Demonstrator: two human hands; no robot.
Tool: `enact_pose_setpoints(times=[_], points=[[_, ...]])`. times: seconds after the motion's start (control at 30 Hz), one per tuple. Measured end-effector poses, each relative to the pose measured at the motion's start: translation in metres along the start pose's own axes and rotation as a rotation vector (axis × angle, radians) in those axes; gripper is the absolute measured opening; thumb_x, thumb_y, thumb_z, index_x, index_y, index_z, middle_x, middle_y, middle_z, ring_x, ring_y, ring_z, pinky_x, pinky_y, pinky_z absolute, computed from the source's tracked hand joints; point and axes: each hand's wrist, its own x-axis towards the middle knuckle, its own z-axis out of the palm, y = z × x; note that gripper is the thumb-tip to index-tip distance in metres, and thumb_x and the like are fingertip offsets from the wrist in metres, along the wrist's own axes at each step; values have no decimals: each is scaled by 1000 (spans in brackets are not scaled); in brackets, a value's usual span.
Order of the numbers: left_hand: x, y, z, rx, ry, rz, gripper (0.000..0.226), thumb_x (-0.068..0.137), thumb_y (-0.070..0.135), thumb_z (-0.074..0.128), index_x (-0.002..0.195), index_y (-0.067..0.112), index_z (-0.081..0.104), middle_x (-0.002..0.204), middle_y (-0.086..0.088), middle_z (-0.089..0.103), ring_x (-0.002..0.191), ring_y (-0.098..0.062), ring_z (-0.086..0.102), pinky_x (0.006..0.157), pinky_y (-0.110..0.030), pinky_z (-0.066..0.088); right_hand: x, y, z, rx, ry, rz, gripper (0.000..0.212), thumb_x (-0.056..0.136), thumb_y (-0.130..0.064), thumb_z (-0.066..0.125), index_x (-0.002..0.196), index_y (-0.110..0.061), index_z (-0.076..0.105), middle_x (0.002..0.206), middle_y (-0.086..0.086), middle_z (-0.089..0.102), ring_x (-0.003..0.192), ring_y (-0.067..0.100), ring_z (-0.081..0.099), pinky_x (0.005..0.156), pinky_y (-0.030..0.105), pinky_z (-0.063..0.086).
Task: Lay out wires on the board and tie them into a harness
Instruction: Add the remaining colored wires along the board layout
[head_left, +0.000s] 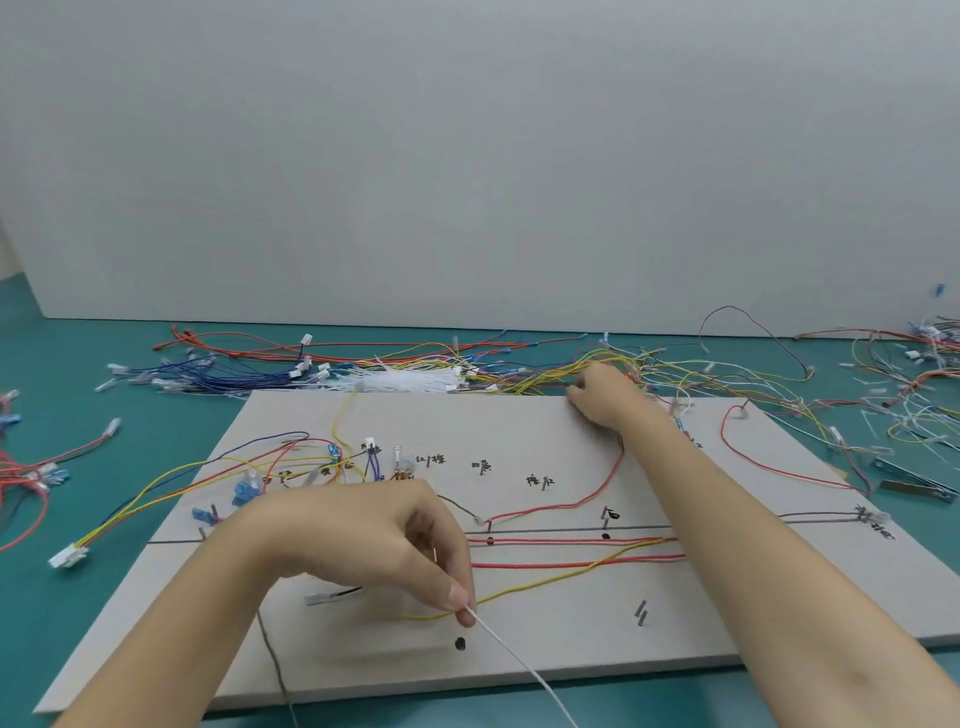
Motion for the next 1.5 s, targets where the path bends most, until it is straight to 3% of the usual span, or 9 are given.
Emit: enact_pose_setpoints(times=[0.17, 0.3, 0.5, 0.6, 0.77, 1.0, 1.17, 1.33, 1.5], points=[[1, -2, 0, 20, 4, -17, 10, 84, 32, 67, 85, 33, 77, 71, 13, 61, 68, -3, 46, 66, -28, 33, -31, -3, -7, 28, 101, -29, 19, 82, -20, 53, 71, -6, 57, 71, 9, 54, 74, 29, 53, 59, 31, 39], [3, -3, 0, 5, 16, -15, 10, 88, 29, 67, 88, 29, 77, 69, 17, 62, 67, -2, 46, 62, -21, 34, -49, 15, -20, -42, 338, 88, 15, 80, -13, 57, 87, -7, 69, 95, 9, 64, 92, 32, 58, 71, 32, 46], [3, -9, 0, -5, 67, 9, 13, 83, 42, 69, 88, 33, 77, 78, 14, 67, 70, -1, 51, 61, -12, 37, -48, 54, -46, 19, -41, 344, 23, 83, -19, 69, 76, -5, 53, 84, 13, 57, 74, 27, 55, 59, 29, 44], [9, -11, -2, -12, 241, 7, 32, 73, 58, 70, 87, 30, 77, 77, 6, 69, 69, -3, 53, 65, -17, 40, -43, 62, -46, 71, -3, 318, 19, 80, -6, 69, 99, -3, 70, 98, 17, 69, 89, 32, 65, 76, 35, 55], [42, -6, 3, 65, 632, 28, 12, 81, 42, 72, 78, 31, 74, 74, 13, 68, 64, -3, 56, 58, -22, 47, -38, 60, -34, 87, 5, 232, 11, 79, -11, 67, 85, -13, 76, 92, 9, 71, 83, 24, 62, 70, 28, 49], [89, -11, 23, 289, 635, -16, 25, 86, 27, 69, 111, 22, 69, 104, 6, 62, 97, -9, 54, 87, -25, 45, -43, 66, -35, 166, -151, 181, 14, 70, -23, 75, 79, -12, 72, 76, 3, 62, 72, 18, 55, 59, 24, 40], [99, -14, 26, 372, 678, -46, 10, 89, 22, 64, 94, 18, 72, 87, 4, 58, 83, -16, 56, 72, -26, 43, -33, 62, -34, 103, -69, 158, 6, 83, -6, 68, 85, -9, 72, 79, 7, 65, 69, 18, 55, 62, 24, 41], [102, -13, 29, 528, 640, -118, 14, 98, 20, 49, 101, 12, 60, 106, -6, 54, 98, -25, 55, 85, -39, 47, -26, 60, -32, 12, -34, 128, 18, 90, -7, 58, 83, 5, 69, 79, 17, 62, 76, 29, 56, 65, 31, 44], [101, -12, 30, 427, 639, -112, 14, 95, 28, 58, 97, 14, 58, 101, -1, 49, 99, -22, 53, 84, -32, 42, -20, 71, -21, 31, 64, 147, 24, 95, -7, 47, 83, 7, 63, 86, 24, 62, 83, 33, 58, 67, 34, 41]])
